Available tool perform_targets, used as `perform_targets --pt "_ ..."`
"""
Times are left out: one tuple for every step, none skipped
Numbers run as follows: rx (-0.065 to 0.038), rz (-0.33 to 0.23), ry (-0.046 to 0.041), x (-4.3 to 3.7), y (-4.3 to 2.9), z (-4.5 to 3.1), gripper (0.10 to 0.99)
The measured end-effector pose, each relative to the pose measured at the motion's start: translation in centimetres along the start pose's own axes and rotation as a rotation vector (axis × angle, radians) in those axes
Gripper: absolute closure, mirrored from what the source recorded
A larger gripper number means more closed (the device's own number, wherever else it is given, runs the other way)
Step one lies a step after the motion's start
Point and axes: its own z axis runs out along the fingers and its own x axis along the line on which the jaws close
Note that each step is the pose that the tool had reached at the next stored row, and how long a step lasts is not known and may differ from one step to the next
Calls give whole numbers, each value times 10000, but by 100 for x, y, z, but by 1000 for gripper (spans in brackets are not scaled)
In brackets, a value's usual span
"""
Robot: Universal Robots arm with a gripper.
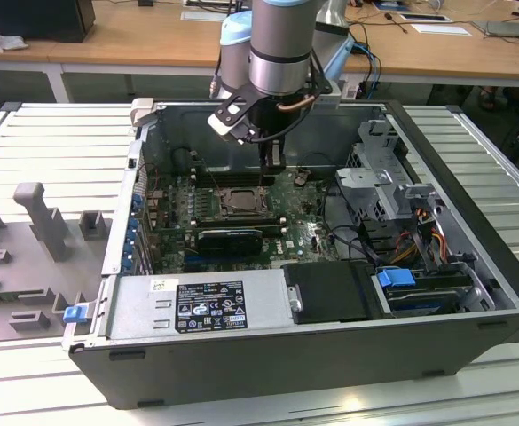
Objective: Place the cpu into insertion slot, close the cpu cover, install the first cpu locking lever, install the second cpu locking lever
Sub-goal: 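Close the cpu cover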
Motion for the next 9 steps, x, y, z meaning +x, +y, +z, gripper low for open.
perform_targets --pt "0 0 0 0 -7 0 980" --pt "0 0 0 0 -11 0 980" --pt "0 -1 1 0 -17 0 980" --pt "0 0 0 0 -21 0 980" --pt "-1 0 1 0 -26 0 980" --pt "0 0 1 0 -33 0 980" --pt "0 0 0 0 -43 0 980" --pt "0 0 0 -1 -52 0 980" --pt "-1 1 1 -1 -67 1 980"
